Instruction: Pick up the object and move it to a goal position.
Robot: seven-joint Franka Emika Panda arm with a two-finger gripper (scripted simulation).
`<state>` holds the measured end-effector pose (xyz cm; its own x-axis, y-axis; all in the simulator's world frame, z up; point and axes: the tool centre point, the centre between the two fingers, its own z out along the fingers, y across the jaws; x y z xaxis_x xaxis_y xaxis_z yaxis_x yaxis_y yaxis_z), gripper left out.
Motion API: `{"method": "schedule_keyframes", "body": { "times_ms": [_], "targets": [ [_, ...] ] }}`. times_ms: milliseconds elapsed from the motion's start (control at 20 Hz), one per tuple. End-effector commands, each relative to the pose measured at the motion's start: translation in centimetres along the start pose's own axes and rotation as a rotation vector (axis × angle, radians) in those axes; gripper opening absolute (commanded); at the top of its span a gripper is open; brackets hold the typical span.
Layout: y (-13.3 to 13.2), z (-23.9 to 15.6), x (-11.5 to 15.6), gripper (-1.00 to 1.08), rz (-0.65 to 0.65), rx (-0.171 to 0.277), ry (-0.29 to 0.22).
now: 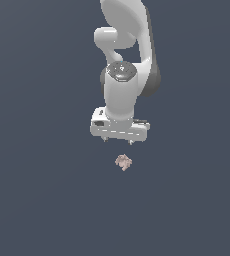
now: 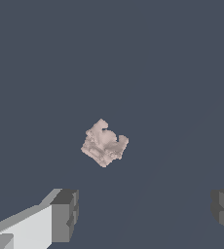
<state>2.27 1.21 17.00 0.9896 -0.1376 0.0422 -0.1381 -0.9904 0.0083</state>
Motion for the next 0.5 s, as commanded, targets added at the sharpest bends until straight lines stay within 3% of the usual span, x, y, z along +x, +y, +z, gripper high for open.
{"method": "schedule_keyframes", "body": {
  "times_ms": [0,450],
  "targets": [
    [-0.4,0.8,0.2,1.00,0.059,0.003,-0.005],
    [-1.8,4.3,0.7,1.00,0.311,0.007,-0.026]
  ]
}}
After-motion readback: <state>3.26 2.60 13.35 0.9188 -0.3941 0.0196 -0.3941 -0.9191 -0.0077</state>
